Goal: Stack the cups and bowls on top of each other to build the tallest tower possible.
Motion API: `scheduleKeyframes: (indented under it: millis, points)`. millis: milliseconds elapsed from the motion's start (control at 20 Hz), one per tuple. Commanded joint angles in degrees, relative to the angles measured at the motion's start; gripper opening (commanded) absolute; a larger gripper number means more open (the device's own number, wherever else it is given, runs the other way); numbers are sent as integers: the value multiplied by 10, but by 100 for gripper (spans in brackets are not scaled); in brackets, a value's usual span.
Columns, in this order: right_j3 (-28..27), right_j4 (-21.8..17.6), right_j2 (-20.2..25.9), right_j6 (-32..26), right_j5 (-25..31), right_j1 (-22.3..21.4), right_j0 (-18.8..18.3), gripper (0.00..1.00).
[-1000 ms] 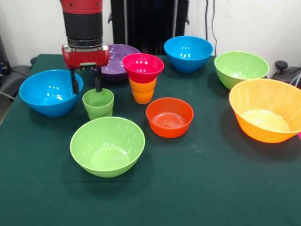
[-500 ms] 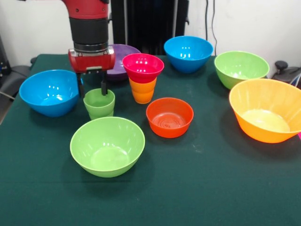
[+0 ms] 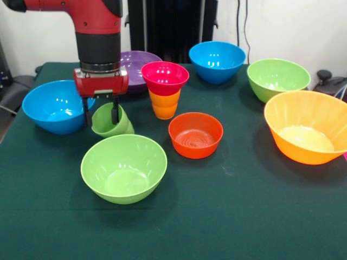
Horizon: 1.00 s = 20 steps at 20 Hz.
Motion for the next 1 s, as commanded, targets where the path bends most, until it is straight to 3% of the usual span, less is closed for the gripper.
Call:
scheduleKeyframes:
  millis: [50,800,900,950,1000]
  points:
    - [-36,-50,-25,-31,-20,62,31,100]
    - [6,-27,-32,-27,-14,14,29,100]
    - [2,-38,-30,-20,-39,12,30,100]
    - [1,-44,-29,-16,-54,12,30,0]
    - [3,-47,-25,-20,-61,12,27,0]
